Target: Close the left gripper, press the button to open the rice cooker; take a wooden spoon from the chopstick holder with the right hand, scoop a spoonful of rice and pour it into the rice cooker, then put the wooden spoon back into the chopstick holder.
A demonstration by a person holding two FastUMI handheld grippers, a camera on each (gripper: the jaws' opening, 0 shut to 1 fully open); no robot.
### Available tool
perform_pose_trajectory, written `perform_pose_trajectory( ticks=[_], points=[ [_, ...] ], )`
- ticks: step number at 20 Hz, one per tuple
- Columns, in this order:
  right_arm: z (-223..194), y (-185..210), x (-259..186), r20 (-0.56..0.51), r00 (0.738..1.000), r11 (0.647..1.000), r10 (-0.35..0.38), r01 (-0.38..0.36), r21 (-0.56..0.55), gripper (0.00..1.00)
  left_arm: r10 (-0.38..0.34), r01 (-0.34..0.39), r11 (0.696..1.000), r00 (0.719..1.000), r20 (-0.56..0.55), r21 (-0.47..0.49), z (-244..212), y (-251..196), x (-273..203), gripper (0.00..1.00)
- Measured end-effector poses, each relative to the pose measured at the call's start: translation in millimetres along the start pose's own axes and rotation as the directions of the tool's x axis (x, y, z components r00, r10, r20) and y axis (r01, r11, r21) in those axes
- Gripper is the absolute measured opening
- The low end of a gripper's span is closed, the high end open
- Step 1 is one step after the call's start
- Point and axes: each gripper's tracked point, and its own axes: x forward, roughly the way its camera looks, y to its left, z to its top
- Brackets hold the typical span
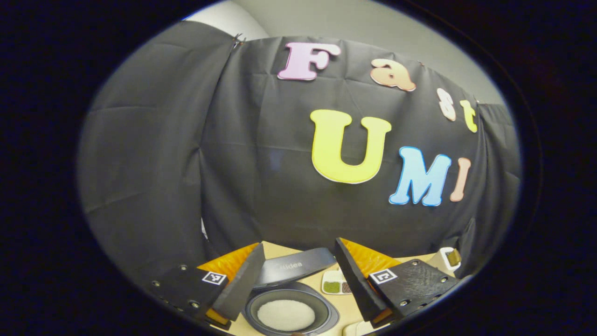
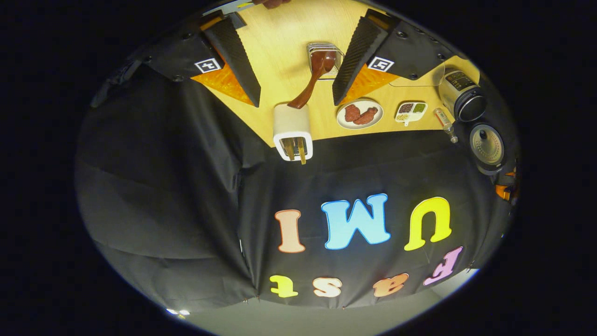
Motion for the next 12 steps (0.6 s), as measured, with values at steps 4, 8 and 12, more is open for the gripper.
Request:
perform_pose_trajectory(
  ticks=[4, 8, 12],
  points=[
    [16.4, 1.5, -27.8, 0.029, 0.999, 1.000, -0.016, 0.017, -0.017, 0.98, 0.021, -0.024, 0.999, 0.994, -0.107, -0.031, -13.0, 19.0, 45.8, 0.94],
    [28.8, 0.6, -33.1, 0.047, 0.999, 1.000, -0.015, 0.014, 0.014, 0.98, 0.026, -0.043, 0.997, 0.968, -0.251, -0.064, -50.2, 28.5, 58.6, 0.95],
    [26.9, 0.2, -27.1, 0.034, 0.999, 0.999, 0.005, -0.007, 0.046, 0.98, 0.029, -0.056, 0.995, 0.954, -0.299, -0.083, -66.2, 22.9, 43.2, 0.97]
  ],
)
